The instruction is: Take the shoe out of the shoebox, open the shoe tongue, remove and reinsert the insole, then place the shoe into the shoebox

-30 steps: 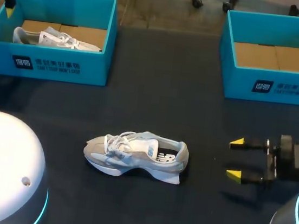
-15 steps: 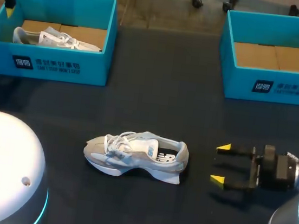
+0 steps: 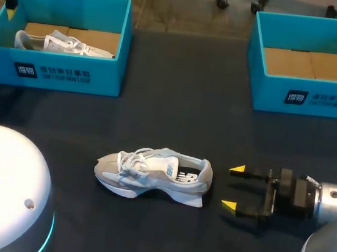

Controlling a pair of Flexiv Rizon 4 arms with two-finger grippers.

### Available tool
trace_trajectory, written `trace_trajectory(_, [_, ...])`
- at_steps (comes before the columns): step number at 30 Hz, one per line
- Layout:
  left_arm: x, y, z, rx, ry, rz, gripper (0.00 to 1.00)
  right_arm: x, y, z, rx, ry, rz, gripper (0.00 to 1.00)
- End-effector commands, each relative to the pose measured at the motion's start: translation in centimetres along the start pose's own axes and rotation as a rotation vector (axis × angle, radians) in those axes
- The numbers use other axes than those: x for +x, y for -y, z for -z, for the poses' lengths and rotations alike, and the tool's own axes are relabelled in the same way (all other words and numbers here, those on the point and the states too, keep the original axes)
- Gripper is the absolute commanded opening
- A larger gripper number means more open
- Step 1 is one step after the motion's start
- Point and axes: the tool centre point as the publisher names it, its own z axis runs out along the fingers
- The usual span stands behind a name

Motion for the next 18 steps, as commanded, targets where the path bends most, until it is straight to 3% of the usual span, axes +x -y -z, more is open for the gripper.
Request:
trace_trajectory(1, [0.0,0.1,0.0,-0.002,-0.002,-0.001,1.0,0.1,-0.4,-0.8,0.041,-0.017,-0.027,1.0])
trace_trajectory(8, [0.0,0.1,0.0,-0.002,-0.002,-0.001,1.0,0.6,0.4,-3.6,0.08,-0.018,-0.07,1.0])
trace_trajectory(18, [0.0,0.1,0.0,-0.002,-0.002,-0.001,1.0,0.4,0.7,-4.2,0.081,0.018,-0.067,1.0])
